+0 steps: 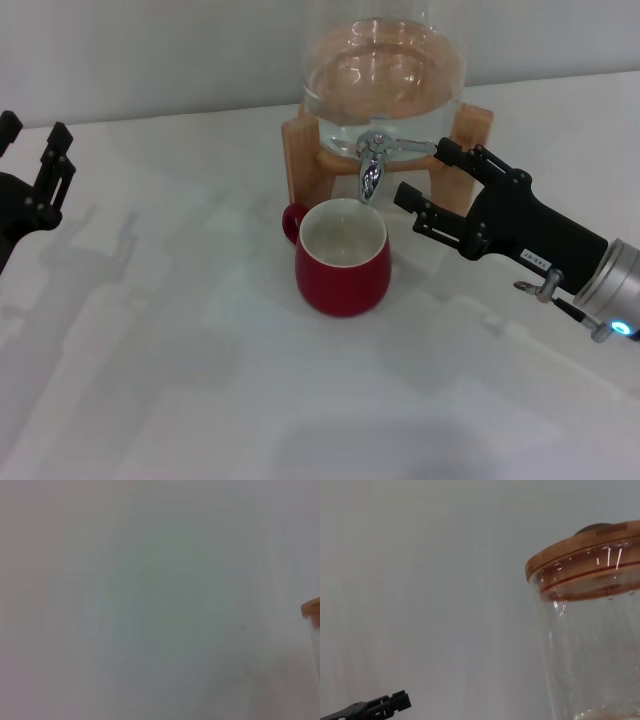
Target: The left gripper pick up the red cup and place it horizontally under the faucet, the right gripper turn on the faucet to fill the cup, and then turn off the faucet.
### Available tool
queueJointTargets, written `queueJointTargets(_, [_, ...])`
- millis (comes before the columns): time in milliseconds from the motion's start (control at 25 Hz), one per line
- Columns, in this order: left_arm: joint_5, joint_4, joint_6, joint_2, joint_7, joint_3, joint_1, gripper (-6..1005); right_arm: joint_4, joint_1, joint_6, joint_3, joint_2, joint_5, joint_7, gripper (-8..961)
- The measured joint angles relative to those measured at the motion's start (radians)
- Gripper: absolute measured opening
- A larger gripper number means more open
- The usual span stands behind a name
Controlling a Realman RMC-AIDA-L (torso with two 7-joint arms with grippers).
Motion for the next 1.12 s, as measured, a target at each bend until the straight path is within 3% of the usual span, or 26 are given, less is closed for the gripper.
queueJointTargets(1120, [0.003, 0.000, 0.000, 0.000, 0.000, 0.002, 0.000, 514, -0.004, 0.003, -0.002, 0.006, -0.002, 0.002, 0.000, 842])
